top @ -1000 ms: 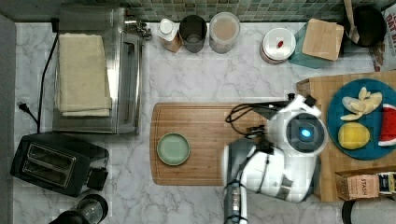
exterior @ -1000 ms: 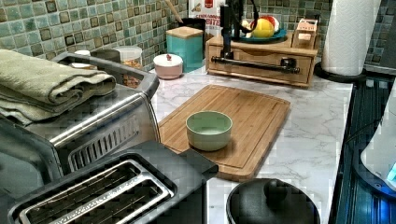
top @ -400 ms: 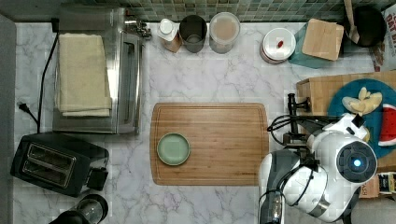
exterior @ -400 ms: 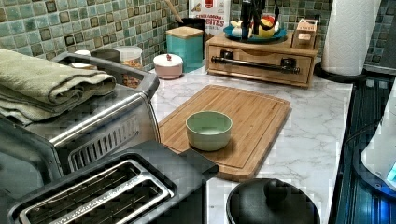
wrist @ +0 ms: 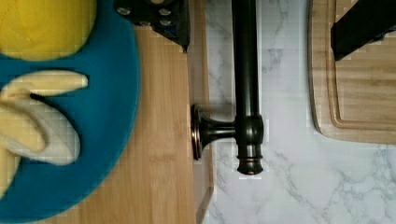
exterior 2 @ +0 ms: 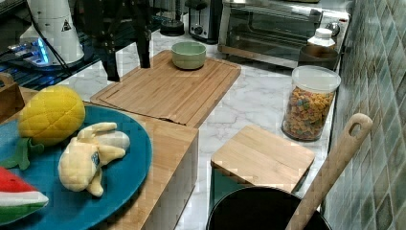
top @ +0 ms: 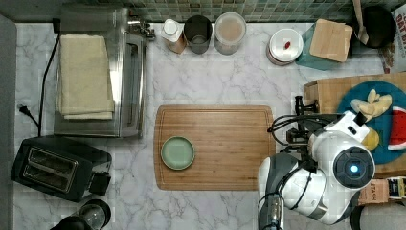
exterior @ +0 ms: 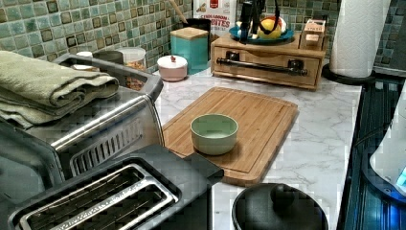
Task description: Open the drawer.
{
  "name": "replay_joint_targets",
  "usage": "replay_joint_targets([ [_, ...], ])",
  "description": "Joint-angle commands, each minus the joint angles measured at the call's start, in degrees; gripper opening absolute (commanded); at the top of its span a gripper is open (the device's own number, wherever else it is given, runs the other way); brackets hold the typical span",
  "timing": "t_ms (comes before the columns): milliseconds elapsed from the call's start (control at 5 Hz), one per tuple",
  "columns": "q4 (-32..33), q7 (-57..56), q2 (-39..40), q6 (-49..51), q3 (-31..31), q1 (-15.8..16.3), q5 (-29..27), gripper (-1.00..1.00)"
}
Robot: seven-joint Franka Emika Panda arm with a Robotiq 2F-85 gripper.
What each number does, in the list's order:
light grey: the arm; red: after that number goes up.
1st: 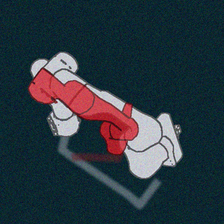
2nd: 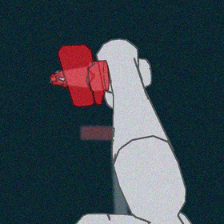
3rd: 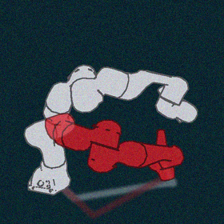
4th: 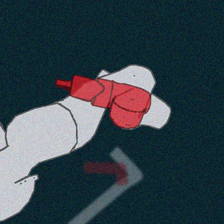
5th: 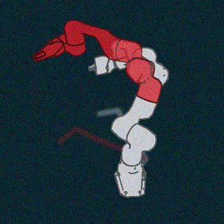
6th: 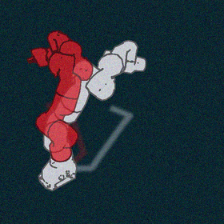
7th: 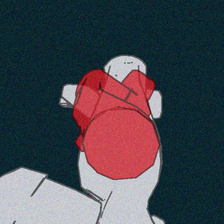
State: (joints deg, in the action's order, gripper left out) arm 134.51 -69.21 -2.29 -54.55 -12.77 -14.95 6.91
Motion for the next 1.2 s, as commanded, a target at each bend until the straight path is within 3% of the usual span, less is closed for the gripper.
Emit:
replay_joint_targets([
  [200,4.5,-13.82,3.46,-3.32,-2.28,-1.74,-7.01,1.0],
  [600,7.33,-18.02,8.28,-13.19,-0.26,-3.14,-15.58,1.0],
  [1000,9.01,-11.95,9.24,-14.33,0.35,-1.54,-12.18,1.0],
  [1200,8.74,-12.22,12.31,-17.37,0.86,-0.65,-13.97,1.0],
])
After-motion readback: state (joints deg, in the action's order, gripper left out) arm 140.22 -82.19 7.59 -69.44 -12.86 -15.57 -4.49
